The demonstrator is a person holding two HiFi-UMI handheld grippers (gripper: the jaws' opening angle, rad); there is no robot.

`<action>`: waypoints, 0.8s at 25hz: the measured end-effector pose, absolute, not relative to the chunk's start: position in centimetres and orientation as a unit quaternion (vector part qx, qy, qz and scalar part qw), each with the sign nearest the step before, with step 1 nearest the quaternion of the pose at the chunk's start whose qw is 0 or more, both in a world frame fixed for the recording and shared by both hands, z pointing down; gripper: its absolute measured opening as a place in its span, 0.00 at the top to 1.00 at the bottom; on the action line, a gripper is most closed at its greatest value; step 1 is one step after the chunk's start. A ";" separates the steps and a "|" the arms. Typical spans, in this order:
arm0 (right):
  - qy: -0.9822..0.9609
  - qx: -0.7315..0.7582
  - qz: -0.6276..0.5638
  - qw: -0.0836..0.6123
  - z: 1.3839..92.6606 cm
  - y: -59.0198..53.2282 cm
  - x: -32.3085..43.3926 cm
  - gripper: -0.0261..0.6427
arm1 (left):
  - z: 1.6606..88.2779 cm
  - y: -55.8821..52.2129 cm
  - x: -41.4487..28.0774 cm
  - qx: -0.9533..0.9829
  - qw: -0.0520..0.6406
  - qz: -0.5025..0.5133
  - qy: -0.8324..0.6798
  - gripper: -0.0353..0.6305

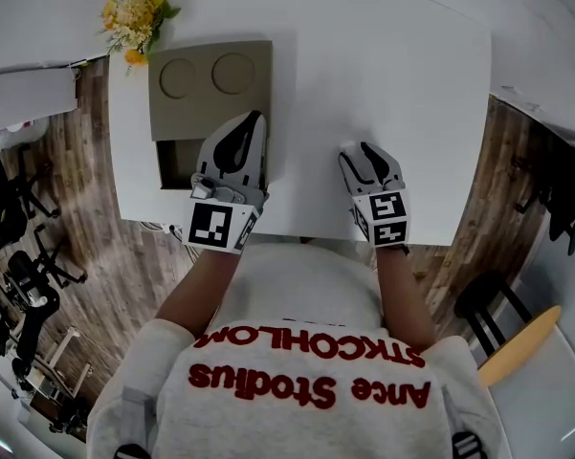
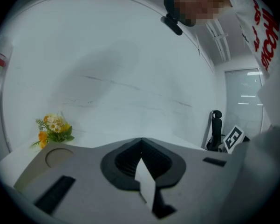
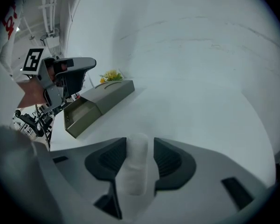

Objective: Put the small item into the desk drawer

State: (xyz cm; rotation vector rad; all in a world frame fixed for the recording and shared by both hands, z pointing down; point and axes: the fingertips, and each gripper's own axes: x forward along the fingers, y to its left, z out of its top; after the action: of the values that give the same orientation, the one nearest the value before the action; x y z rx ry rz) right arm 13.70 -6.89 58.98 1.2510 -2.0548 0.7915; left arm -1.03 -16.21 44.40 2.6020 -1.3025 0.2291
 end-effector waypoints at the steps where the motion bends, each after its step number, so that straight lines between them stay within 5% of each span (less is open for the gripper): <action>1: -0.774 0.469 0.299 0.302 59.1 -6.8 13.6 0.69 | 44.4 -16.2 -1.1 0.885 0.112 0.077 -0.446 0.94; 5: -0.777 0.463 0.303 0.300 59.0 -6.9 13.4 0.76 | 43.9 -16.5 -1.5 0.881 0.108 0.075 -0.455 0.94; 20: -0.784 0.524 0.274 0.188 51.2 -11.7 16.0 0.76 | 41.2 -17.5 -1.9 0.879 0.080 0.058 -0.467 0.94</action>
State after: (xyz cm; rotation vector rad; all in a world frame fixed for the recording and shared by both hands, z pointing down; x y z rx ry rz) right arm 15.96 -11.74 51.20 1.4746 -2.2072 0.7716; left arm -1.91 -17.45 41.20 2.6279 -1.3964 0.1746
